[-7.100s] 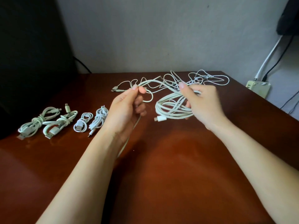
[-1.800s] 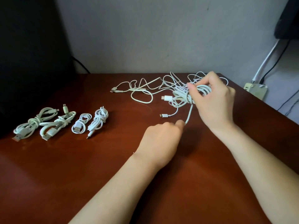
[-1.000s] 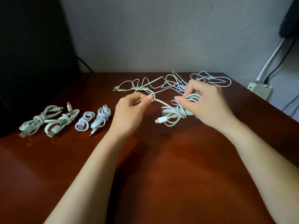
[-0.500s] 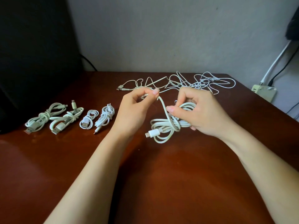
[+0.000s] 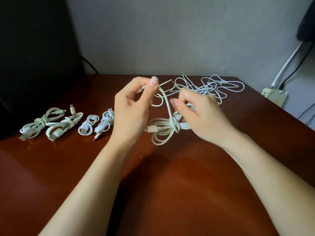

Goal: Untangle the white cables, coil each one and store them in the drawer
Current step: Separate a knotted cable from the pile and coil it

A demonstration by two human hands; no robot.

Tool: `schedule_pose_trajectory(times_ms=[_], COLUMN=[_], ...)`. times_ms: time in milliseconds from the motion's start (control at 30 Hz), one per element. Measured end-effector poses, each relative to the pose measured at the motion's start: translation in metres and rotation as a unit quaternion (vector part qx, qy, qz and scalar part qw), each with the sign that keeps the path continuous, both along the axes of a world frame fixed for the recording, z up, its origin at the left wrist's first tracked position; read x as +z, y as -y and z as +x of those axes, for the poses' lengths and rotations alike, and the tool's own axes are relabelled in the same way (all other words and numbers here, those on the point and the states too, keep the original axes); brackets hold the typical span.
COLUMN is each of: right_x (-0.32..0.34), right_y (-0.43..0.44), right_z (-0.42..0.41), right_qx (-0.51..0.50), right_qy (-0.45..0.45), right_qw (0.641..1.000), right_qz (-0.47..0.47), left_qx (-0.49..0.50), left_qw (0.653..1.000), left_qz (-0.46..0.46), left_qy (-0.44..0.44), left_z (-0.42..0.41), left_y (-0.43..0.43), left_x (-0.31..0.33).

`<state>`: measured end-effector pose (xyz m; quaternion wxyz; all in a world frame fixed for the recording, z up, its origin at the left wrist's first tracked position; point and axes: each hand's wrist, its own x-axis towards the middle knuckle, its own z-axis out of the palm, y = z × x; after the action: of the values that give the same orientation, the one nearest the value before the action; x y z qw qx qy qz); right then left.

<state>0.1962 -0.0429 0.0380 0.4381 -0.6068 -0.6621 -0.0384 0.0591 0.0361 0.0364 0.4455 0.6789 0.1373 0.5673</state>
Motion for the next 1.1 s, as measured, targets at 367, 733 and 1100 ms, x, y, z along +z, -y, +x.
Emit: schedule_pose_trajectory(times_ms=[367,733,1100], right_x=[-0.004,0.003,-0.015], right_y=[0.002,-0.002,-0.015], right_z=[-0.008,-0.01,0.022], right_qx=[0.041,-0.031,-0.185], right_qy=[-0.054,-0.347,-0.297], right_qw=[0.994,0.916,0.921], right_qz=[0.083,0.198,0.171], left_qx=[-0.027,-0.021,0.212], left_qw=[0.99,0.987,0.855], left_qz=[-0.134,-0.059,0.378], left_qy=[-0.028,-0.147,-0.287], left_z=[-0.001,0.021,0.029], left_y=[-0.015,-0.001,0.027], left_x=[-0.013,-0.034,-0.041])
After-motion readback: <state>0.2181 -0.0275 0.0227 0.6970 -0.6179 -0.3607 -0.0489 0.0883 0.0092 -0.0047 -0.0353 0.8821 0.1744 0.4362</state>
